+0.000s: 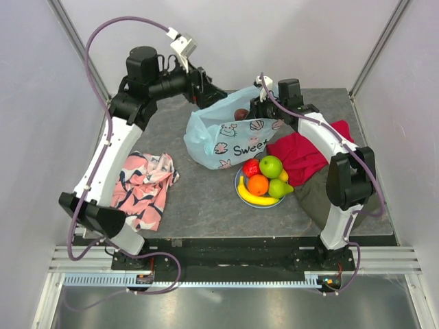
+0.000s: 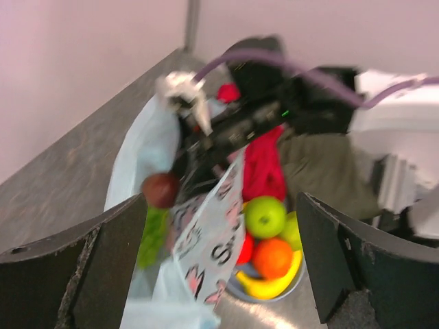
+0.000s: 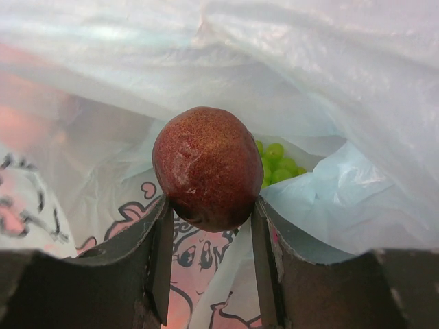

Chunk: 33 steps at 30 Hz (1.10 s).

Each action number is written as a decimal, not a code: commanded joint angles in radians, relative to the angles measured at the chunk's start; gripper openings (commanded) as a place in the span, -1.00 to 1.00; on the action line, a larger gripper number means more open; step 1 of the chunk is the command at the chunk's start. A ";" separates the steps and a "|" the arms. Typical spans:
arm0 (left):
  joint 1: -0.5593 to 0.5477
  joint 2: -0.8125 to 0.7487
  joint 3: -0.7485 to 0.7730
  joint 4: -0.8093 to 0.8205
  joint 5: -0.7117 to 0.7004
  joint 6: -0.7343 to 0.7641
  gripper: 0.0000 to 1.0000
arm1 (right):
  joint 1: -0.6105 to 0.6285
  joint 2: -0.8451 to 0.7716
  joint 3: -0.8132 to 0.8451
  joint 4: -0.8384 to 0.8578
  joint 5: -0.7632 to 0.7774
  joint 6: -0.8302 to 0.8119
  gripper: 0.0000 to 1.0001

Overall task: Take the fake fruits out of the plastic bag
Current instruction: Take out the fake fruit from the plastic bag.

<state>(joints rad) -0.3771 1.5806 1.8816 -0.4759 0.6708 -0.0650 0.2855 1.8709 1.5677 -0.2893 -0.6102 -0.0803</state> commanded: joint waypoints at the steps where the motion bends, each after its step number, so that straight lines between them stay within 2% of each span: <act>1: -0.020 0.182 0.069 0.097 0.124 -0.173 0.79 | -0.003 -0.059 -0.032 0.079 -0.029 0.023 -0.34; 5: -0.043 0.288 0.085 0.076 0.167 -0.148 0.61 | -0.002 -0.094 -0.073 0.147 -0.034 0.060 -0.34; 9: -0.065 0.286 0.025 0.074 0.182 -0.151 0.60 | -0.003 -0.115 -0.097 0.180 -0.045 0.080 -0.35; 14: -0.069 0.266 -0.051 0.077 0.266 -0.186 0.44 | -0.002 -0.113 -0.101 0.180 -0.045 0.080 -0.34; 16: -0.075 0.248 -0.084 0.076 0.254 -0.184 0.43 | -0.002 -0.111 -0.100 0.180 -0.042 0.080 -0.35; 17: -0.077 0.243 -0.105 0.063 0.201 -0.173 0.42 | -0.003 -0.111 -0.098 0.180 -0.043 0.080 -0.35; 20: -0.079 0.240 -0.110 0.022 0.036 -0.131 0.57 | -0.002 -0.115 -0.092 0.180 -0.045 0.080 -0.34; 21: -0.079 0.243 -0.104 0.011 0.001 -0.115 0.61 | -0.003 -0.116 -0.090 0.179 -0.043 0.080 -0.35; 22: -0.079 0.254 -0.096 0.005 -0.029 -0.113 0.77 | -0.003 -0.121 -0.090 0.176 -0.046 0.080 -0.35; 25: -0.077 0.277 -0.070 -0.009 -0.077 -0.130 0.88 | -0.002 -0.125 -0.086 0.167 -0.063 0.080 -0.35; 33: -0.069 0.361 -0.042 0.016 -0.094 -0.197 0.83 | -0.002 -0.147 -0.113 0.145 -0.106 0.044 -0.35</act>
<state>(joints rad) -0.4500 1.8965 1.7962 -0.4816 0.6075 -0.2127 0.2848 1.7828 1.4658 -0.1673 -0.6575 -0.0059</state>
